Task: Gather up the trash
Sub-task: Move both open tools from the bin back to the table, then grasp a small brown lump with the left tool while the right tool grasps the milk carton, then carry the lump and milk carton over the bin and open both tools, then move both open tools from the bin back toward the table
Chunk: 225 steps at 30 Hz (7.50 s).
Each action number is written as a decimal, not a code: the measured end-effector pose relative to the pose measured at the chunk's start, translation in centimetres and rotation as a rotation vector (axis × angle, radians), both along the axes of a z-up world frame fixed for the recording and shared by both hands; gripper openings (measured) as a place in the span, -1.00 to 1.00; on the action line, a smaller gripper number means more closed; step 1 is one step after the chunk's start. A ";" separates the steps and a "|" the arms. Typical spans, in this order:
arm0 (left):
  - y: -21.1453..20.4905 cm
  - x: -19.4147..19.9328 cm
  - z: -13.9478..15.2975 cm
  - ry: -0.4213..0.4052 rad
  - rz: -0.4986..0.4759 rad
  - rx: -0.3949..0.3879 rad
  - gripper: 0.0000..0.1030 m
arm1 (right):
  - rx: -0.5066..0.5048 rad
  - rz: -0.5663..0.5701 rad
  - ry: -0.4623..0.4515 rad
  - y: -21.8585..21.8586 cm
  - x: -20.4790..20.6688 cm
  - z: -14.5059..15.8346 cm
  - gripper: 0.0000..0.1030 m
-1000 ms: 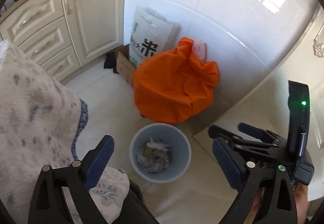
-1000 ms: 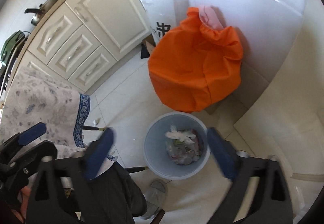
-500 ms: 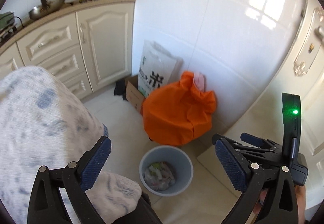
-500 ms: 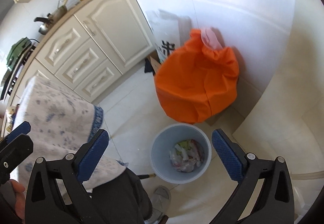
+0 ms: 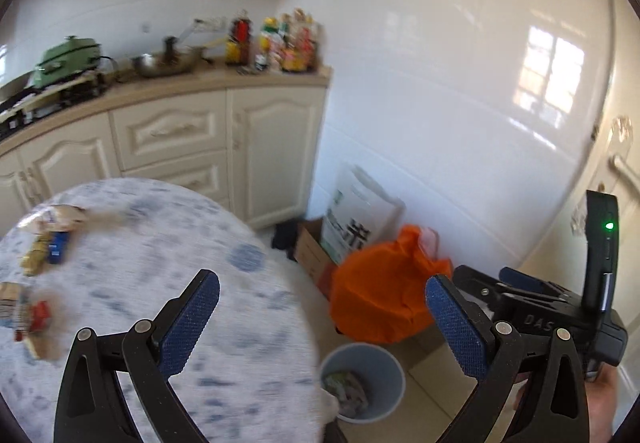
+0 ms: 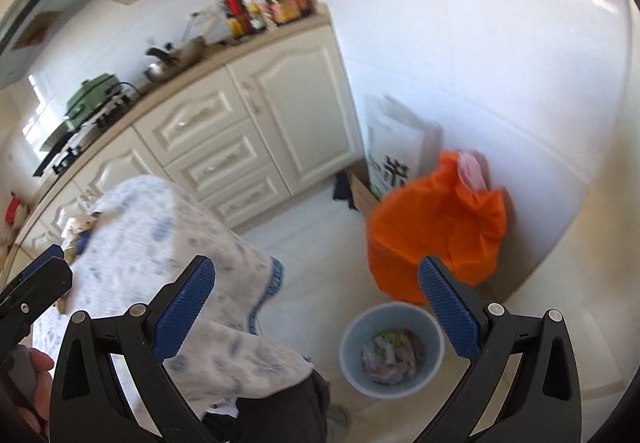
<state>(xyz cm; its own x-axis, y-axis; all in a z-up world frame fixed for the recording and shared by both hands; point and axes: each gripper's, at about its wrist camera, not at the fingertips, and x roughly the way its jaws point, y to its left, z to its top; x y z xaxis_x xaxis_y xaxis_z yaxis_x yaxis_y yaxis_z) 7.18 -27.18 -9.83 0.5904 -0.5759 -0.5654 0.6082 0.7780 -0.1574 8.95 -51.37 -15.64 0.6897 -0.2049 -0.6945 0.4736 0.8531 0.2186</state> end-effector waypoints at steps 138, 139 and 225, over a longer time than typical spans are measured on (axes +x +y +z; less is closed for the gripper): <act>-6.8 0.6 0.8 -0.008 -0.193 -0.010 -0.57 | -0.040 0.052 -0.056 -2.2 -3.1 0.9 0.66; -8.0 0.8 0.2 0.005 -0.208 0.004 -0.57 | -0.030 0.040 -0.038 -2.9 -3.4 0.0 0.66; 28.2 0.3 1.4 -0.182 0.526 0.110 0.99 | -0.088 0.632 0.000 30.7 17.4 1.6 1.00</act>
